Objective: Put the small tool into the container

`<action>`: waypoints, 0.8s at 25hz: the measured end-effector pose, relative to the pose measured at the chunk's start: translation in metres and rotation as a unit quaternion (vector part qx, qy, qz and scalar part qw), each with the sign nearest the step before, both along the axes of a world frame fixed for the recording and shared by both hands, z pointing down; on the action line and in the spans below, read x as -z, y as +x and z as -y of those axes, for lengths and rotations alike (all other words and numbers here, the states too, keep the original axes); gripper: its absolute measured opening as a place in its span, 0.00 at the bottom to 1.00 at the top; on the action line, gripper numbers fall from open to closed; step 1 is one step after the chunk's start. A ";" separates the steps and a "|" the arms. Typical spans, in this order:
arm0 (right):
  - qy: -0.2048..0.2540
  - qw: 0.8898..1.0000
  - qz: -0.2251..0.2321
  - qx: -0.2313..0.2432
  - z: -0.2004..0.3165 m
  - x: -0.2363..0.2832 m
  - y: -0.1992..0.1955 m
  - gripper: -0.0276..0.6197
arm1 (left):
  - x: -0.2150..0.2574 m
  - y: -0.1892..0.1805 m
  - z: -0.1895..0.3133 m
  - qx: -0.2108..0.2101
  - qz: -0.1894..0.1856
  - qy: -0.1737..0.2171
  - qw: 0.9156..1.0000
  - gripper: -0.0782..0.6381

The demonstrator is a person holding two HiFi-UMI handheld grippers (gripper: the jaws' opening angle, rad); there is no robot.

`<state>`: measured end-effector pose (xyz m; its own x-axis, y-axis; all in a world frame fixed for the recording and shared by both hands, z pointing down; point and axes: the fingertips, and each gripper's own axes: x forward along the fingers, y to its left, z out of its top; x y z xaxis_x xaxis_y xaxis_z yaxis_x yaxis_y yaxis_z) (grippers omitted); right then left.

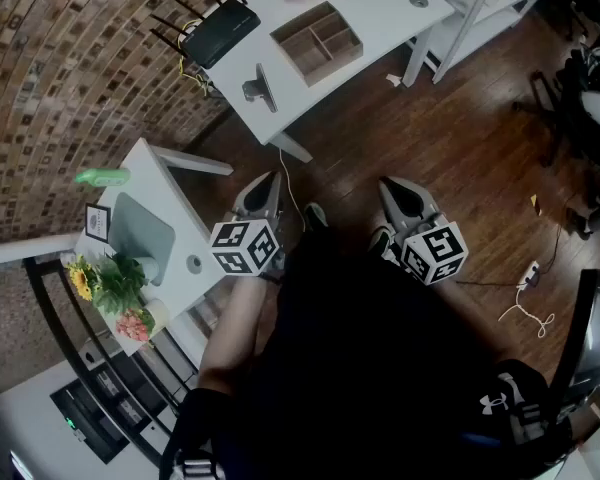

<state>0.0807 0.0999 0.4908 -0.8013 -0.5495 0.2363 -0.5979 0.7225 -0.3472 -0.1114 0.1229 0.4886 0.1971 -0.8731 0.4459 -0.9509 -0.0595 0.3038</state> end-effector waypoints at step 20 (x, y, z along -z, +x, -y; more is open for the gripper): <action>0.023 0.995 -0.095 -0.027 0.123 0.021 -0.135 0.05 | -0.156 -0.204 0.199 -0.033 -0.105 -0.151 0.982 0.33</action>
<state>-0.0546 -0.0231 0.4700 -0.7140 -0.6037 0.3546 -0.6874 0.7006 -0.1914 -0.3153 -0.0761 0.6444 0.3639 -0.6902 0.6255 -0.8625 0.0039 0.5061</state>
